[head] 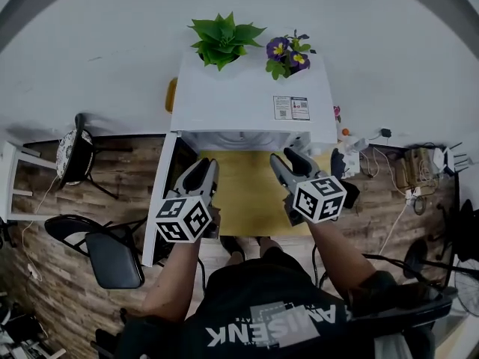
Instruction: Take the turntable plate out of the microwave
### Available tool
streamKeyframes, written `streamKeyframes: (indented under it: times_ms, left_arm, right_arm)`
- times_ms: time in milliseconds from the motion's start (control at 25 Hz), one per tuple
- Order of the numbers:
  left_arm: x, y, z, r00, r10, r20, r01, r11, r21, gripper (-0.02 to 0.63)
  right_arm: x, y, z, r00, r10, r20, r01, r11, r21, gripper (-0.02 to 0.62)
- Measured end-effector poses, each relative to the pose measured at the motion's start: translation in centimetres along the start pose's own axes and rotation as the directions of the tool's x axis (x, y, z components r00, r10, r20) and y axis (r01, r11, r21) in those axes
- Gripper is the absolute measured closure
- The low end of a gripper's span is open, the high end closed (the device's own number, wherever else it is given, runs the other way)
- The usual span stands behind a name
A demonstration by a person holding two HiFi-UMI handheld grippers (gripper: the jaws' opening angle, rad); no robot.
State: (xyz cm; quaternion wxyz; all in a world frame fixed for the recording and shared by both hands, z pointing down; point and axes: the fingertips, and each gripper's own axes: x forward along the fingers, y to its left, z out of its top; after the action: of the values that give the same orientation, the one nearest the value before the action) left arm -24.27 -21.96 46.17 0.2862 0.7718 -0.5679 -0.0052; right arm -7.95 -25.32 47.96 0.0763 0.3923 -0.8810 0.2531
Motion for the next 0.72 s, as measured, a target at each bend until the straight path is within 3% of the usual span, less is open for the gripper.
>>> streamKeyframes:
  times_ms: [80, 240, 440, 640, 720]
  left_arm:
    - [0.6, 0.1, -1.2, 1.0, -0.02, -0.019, 0.02, 0.999, -0.025, 0.526]
    - [1.9, 0.8, -3.6, 0.997, -0.046, -0.054, 0.04, 0.994, -0.106, 0.461]
    - [3.6, 3.4, -6.5, 0.997, -0.004, -0.083, -0.013, 0.98, -0.199, 0.409]
    - [4.8, 4.6, -8.5, 0.992, 0.018, -0.125, -0.045, 0.974, -0.222, 0.397]
    - [5.4, 5.3, -9.1, 0.992, 0.024, -0.127, -0.057, 0.962, -0.265, 0.388]
  right_arm:
    - [0.6, -0.6, -1.4, 1.0, 0.002, -0.028, -0.001, 0.999, 0.035, 0.419]
    - [1.9, -2.5, -4.4, 0.996, -0.029, -0.083, 0.04, 0.991, 0.124, 0.381]
    - [2.9, -4.3, -7.4, 0.988, -0.074, -0.138, 0.103, 0.972, 0.212, 0.337]
    - [4.2, -5.0, -9.2, 0.985, -0.074, -0.157, 0.115, 0.955, 0.272, 0.318]
    - [4.8, -5.0, -9.9, 0.986, -0.062, -0.155, 0.109, 0.943, 0.315, 0.31]
